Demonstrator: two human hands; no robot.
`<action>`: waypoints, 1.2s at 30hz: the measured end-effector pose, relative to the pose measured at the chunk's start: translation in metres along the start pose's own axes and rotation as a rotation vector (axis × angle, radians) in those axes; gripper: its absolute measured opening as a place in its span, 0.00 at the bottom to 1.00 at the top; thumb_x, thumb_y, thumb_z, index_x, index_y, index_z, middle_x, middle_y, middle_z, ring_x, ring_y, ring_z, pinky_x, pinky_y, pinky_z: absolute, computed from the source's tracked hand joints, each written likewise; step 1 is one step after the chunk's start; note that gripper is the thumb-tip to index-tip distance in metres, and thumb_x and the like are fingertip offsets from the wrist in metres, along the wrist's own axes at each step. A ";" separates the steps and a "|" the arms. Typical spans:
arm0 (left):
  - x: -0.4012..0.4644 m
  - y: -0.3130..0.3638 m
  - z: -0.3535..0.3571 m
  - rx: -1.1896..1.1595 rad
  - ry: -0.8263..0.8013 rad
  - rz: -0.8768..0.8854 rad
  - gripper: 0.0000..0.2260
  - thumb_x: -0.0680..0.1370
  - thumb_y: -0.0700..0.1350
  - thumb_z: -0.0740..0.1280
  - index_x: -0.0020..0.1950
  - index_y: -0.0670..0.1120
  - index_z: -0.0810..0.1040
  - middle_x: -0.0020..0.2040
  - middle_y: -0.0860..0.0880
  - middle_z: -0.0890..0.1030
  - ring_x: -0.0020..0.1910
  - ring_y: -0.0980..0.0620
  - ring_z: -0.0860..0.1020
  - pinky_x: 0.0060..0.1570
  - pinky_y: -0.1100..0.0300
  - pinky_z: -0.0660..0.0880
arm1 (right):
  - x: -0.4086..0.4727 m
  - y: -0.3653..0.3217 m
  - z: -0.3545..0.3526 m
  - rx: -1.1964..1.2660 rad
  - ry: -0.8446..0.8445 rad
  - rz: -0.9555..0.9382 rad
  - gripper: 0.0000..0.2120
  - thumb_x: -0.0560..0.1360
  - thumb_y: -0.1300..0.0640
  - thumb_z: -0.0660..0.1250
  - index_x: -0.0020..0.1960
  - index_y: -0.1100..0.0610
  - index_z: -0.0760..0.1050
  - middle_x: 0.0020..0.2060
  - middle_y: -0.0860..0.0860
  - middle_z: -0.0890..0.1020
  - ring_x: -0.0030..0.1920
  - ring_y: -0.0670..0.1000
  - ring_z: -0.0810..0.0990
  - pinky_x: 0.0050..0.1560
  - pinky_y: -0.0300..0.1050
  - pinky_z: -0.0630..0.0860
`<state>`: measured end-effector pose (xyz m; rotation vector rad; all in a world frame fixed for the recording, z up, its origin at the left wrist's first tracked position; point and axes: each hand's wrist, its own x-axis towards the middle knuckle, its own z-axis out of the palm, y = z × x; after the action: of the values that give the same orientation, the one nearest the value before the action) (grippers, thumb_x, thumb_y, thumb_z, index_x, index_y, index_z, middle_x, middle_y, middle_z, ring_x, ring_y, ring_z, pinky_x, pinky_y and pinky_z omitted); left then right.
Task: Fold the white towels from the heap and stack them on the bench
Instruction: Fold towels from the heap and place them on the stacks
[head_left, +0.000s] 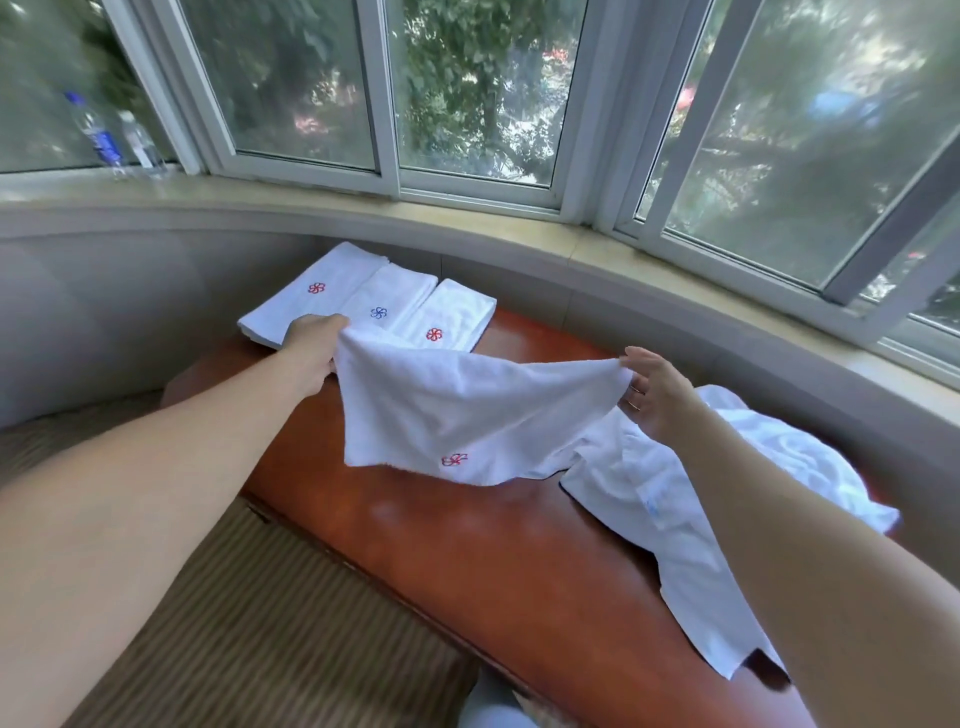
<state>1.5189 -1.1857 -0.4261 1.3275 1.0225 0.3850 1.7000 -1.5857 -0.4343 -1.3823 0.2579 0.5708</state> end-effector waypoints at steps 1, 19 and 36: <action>0.001 -0.001 -0.001 0.027 0.010 0.017 0.04 0.77 0.44 0.69 0.49 0.45 0.77 0.50 0.42 0.80 0.48 0.45 0.77 0.48 0.51 0.75 | 0.000 0.000 0.000 -0.044 -0.020 -0.013 0.12 0.73 0.60 0.74 0.55 0.49 0.83 0.39 0.47 0.85 0.36 0.49 0.82 0.42 0.43 0.79; -0.003 0.004 -0.007 0.181 -0.013 0.131 0.13 0.77 0.36 0.71 0.57 0.51 0.84 0.65 0.44 0.80 0.61 0.44 0.80 0.66 0.51 0.77 | 0.011 -0.018 -0.013 -0.444 0.116 -0.355 0.10 0.72 0.64 0.71 0.50 0.53 0.84 0.48 0.54 0.84 0.43 0.55 0.82 0.54 0.59 0.84; -0.020 0.008 -0.029 0.793 -0.016 0.430 0.04 0.80 0.50 0.69 0.54 0.53 0.81 0.56 0.52 0.77 0.46 0.46 0.78 0.49 0.50 0.78 | -0.018 -0.026 -0.020 -1.115 0.282 -0.610 0.06 0.79 0.57 0.65 0.52 0.53 0.81 0.41 0.49 0.85 0.39 0.52 0.86 0.50 0.52 0.82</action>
<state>1.4879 -1.1813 -0.4086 2.2777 0.8992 0.2909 1.7014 -1.6116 -0.4068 -2.4884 -0.3273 -0.0577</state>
